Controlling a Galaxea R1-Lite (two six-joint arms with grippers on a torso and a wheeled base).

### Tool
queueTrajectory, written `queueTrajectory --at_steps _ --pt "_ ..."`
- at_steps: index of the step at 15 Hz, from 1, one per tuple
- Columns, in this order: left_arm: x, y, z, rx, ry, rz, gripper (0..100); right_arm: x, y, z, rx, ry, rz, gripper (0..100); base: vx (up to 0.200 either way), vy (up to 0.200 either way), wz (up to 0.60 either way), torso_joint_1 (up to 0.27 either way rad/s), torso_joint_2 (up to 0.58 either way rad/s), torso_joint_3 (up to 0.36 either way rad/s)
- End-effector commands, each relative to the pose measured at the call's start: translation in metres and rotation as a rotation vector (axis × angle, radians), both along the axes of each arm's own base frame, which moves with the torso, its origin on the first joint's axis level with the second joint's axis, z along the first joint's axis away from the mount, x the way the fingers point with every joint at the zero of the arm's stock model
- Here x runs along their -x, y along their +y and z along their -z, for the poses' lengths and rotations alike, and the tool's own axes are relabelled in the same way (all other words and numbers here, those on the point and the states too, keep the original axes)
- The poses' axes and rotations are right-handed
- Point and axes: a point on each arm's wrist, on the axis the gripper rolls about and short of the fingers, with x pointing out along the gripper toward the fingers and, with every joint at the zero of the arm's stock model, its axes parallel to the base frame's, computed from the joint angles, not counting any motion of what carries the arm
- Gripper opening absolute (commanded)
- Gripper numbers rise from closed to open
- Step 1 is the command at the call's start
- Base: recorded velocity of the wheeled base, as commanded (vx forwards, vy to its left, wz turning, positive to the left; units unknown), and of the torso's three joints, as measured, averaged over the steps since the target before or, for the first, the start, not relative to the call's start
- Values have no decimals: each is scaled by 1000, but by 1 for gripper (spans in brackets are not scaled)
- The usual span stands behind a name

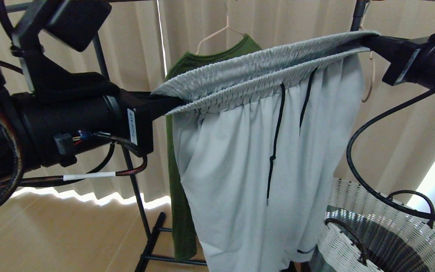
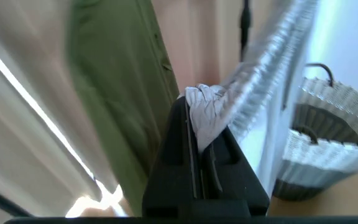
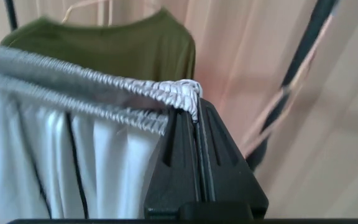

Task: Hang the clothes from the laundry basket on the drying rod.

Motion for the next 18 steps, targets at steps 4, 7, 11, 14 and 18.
queueTrajectory --at_steps 4,7,11,14,18 --pt "22 -5 -1 5 -17 85 0 -15 5 10 12 34 -2 0 0 0 0 0 0 0" --pt "27 -7 -2 6 -24 108 0 -15 5 11 12 36 -2 0 0 0 0 0 0 0" --pt "25 -8 -5 -3 -46 105 0 -13 4 9 11 31 7 0 0 0 0 0 0 0" --pt "8 -4 -14 -6 -78 32 0 2 -2 1 7 14 16 0 0 0 0 0 0 0" --pt "-29 -9 -6 -52 -53 -131 0 40 -17 -7 24 59 28 0 0 0 0 0 0 0"
